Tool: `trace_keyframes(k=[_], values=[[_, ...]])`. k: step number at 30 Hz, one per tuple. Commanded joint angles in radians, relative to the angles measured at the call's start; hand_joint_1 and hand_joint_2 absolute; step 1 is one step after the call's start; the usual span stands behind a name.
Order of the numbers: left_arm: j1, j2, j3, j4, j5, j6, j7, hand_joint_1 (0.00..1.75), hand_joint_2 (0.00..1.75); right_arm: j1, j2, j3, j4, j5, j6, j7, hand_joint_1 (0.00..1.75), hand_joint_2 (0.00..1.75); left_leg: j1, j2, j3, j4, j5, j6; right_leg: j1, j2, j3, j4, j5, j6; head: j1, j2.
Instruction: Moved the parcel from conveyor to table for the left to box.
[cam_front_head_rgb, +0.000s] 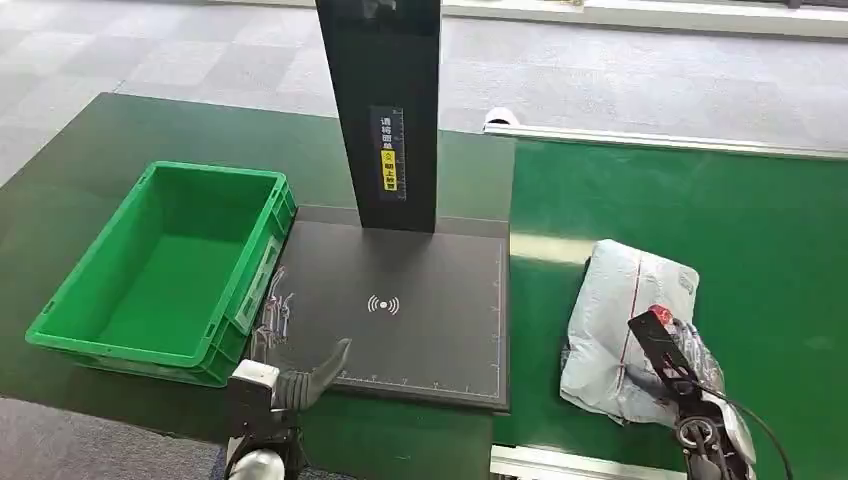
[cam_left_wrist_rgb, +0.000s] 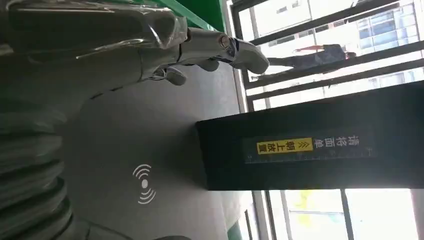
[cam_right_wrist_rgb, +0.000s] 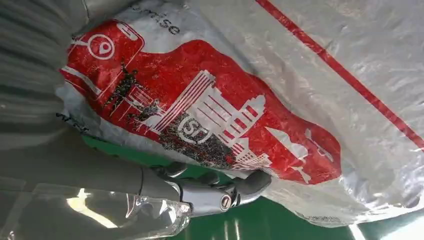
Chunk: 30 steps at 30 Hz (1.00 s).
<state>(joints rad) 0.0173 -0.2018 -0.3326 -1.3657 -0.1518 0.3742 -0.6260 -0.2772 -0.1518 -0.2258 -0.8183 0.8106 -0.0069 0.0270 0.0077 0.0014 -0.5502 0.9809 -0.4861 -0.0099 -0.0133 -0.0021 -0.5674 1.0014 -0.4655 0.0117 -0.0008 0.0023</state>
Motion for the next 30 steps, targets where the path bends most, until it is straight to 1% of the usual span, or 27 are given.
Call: trace_keyframes(k=[1, 3, 4, 6, 7, 10, 15, 20, 26, 28, 29, 30], values=[[-0.022, 0.015, 0.005, 0.061, -0.001, 0.0, 0.012, 0.0, 1.75, -0.051, -0.01, 0.019, 0.133, 0.008, 0.031, 0.022, 0.0, 1.75, 0.0, 0.001, 0.002, -0.001, 0.0, 0.0, 0.0, 0.001, 0.001, -0.001, 0.0, -0.001, 0.0, 0.0], [-0.017, 0.016, 0.005, 0.059, -0.002, 0.005, 0.016, 0.0, 1.75, -0.062, -0.004, 0.027, 0.149, 0.015, 0.037, 0.036, 0.0, 1.75, 0.0, 0.001, 0.002, -0.001, 0.0, 0.0, 0.0, 0.001, 0.001, -0.001, 0.0, -0.001, 0.0, 0.0], [-0.016, 0.016, 0.005, 0.057, -0.001, 0.007, 0.018, 0.0, 1.75, -0.069, -0.001, 0.031, 0.154, 0.02, 0.03, 0.041, 1.61, 1.75, 0.0, 0.001, 0.002, -0.002, 0.0, 0.0, 0.0, 0.002, 0.002, -0.002, 0.001, -0.001, 0.0, 0.0], [-0.009, 0.015, 0.01, 0.048, -0.002, 0.013, 0.021, 0.0, 1.75, -0.084, 0.013, 0.023, 0.144, 0.016, -0.002, 0.035, 1.75, 1.75, 0.0, 0.002, 0.002, -0.002, 0.0, 0.0, 0.001, 0.002, 0.001, -0.002, 0.001, -0.001, 0.0, 0.0], [-0.006, 0.015, 0.014, 0.043, -0.002, 0.016, 0.023, 0.0, 1.75, -0.089, 0.022, 0.015, 0.129, 0.008, -0.019, 0.026, 1.75, 1.75, 0.0, 0.002, 0.002, -0.001, 0.0, 0.0, 0.0, 0.003, 0.001, -0.001, 0.001, -0.001, 0.0, 0.0], [0.003, 0.014, 0.024, 0.029, -0.002, 0.017, 0.024, 0.0, 1.75, -0.091, 0.035, 0.009, 0.075, -0.003, -0.02, 0.024, 1.75, 1.75, 0.0, 0.003, 0.001, -0.001, 0.0, 0.0, 0.0, 0.004, 0.0, -0.001, 0.001, -0.001, 0.0, 0.0], [0.001, 0.015, 0.029, 0.035, -0.002, 0.018, 0.024, 0.0, 1.75, -0.103, 0.041, 0.008, 0.064, -0.006, -0.02, 0.024, 1.75, 1.75, 0.0, 0.003, 0.002, -0.002, 0.0, 0.0, 0.0, 0.003, 0.001, -0.002, 0.001, -0.001, 0.0, 0.0], [0.011, 0.008, 0.046, 0.02, -0.001, 0.021, 0.025, 0.0, 1.75, -0.104, 0.064, -0.01, 0.01, -0.028, -0.073, -0.02, 1.75, 1.75, 0.0, 0.004, 0.003, -0.003, 0.0, 0.0, 0.001, 0.004, 0.002, -0.003, 0.001, -0.002, -0.001, 0.0], [0.031, 0.006, 0.055, 0.003, -0.001, 0.029, 0.023, 0.0, 1.75, -0.045, 0.109, -0.021, -0.188, -0.07, -0.142, -0.103, 1.75, 1.75, 0.0, 0.002, 0.001, -0.001, 0.0, 0.0, 0.0, 0.002, 0.0, 0.0, 0.0, -0.001, 0.0, 0.0], [0.04, 0.001, 0.06, -0.01, 0.01, 0.041, -0.002, 0.0, 1.75, 0.003, 0.141, -0.034, -0.335, -0.114, -0.259, -0.216, 1.75, 1.75, 0.0, 0.001, 0.0, 0.0, 0.0, 0.0, 0.0, 0.001, 0.0, 0.0, 0.0, -0.001, 0.0, 0.0], [0.042, 0.001, 0.06, -0.013, 0.012, 0.044, -0.004, 0.0, 1.75, 0.019, 0.148, -0.034, -0.38, -0.123, -0.269, -0.224, 1.75, 1.75, 0.0, 0.002, 0.001, -0.001, 0.0, 0.0, 0.0, 0.002, 0.0, -0.001, 0.0, -0.001, 0.0, 0.0], [0.042, 0.001, 0.06, -0.013, 0.012, 0.044, -0.004, 0.0, 1.75, 0.019, 0.148, -0.034, -0.38, -0.123, -0.269, -0.224, 1.75, 1.75, 0.0, 0.002, 0.001, -0.001, 0.0, 0.0, 0.0, 0.002, 0.0, -0.001, 0.0, -0.001, 0.0, 0.0]])
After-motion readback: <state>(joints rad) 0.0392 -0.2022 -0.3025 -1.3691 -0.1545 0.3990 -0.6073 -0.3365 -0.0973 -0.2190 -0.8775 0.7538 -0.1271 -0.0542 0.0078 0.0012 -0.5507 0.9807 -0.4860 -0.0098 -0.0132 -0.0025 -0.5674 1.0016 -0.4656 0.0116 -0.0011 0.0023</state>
